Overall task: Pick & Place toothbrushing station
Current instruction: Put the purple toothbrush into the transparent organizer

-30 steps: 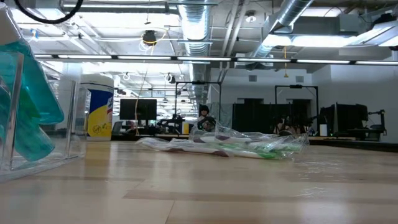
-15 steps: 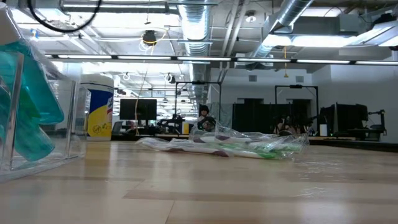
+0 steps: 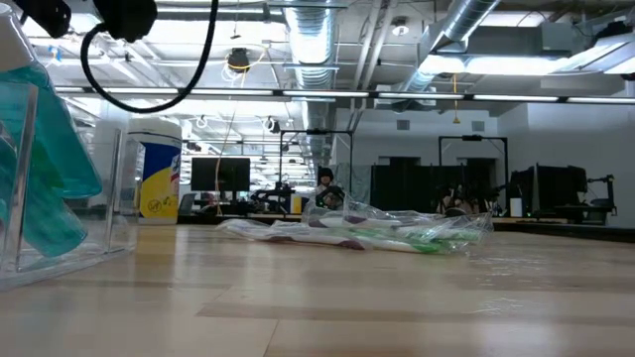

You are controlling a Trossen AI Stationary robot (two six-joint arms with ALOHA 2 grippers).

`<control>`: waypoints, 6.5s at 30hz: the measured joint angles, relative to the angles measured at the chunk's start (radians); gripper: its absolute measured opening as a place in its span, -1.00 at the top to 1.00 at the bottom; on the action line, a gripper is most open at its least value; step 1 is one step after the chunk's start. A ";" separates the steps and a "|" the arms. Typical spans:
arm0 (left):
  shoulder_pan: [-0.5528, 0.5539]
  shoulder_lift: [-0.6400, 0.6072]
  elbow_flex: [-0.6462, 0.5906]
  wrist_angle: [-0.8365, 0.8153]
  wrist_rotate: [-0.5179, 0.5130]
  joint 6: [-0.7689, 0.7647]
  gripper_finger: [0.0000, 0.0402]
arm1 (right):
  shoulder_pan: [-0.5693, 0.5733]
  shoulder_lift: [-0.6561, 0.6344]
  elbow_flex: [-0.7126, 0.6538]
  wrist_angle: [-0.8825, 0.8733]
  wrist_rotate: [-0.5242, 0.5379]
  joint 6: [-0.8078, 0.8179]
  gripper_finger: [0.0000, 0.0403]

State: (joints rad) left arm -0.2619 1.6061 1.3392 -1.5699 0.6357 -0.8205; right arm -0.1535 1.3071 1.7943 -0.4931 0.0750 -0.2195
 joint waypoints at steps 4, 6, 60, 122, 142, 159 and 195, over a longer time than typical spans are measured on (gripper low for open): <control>0.009 -0.005 0.000 0.007 0.000 0.005 0.92 | 0.000 0.000 0.000 0.000 0.000 -0.001 0.41; 0.012 -0.016 0.000 0.016 0.000 0.005 0.83 | -0.003 0.000 0.000 0.000 0.000 -0.005 0.41; 0.462 0.072 -0.115 0.902 -0.551 1.124 0.01 | -0.103 -0.021 0.000 0.028 -0.075 0.292 0.41; 0.457 0.130 -0.418 1.167 -0.434 0.934 0.91 | -0.102 0.023 0.000 -0.021 -0.079 0.272 0.41; 0.351 -0.598 -0.415 0.562 -0.390 0.321 1.00 | -0.135 0.024 0.000 0.108 -0.188 0.183 0.41; -0.092 -0.473 -0.128 0.212 -0.298 -0.183 1.00 | -0.134 0.024 0.000 0.115 -0.291 0.176 0.41; -0.082 -0.128 0.051 0.015 -0.085 -0.174 1.00 | -0.134 0.024 0.000 0.110 -0.402 0.156 0.41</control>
State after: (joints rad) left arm -0.3441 1.4785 1.3903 -1.5553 0.5505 -0.9944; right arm -0.2874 1.3315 1.7943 -0.3833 -0.3273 -0.0631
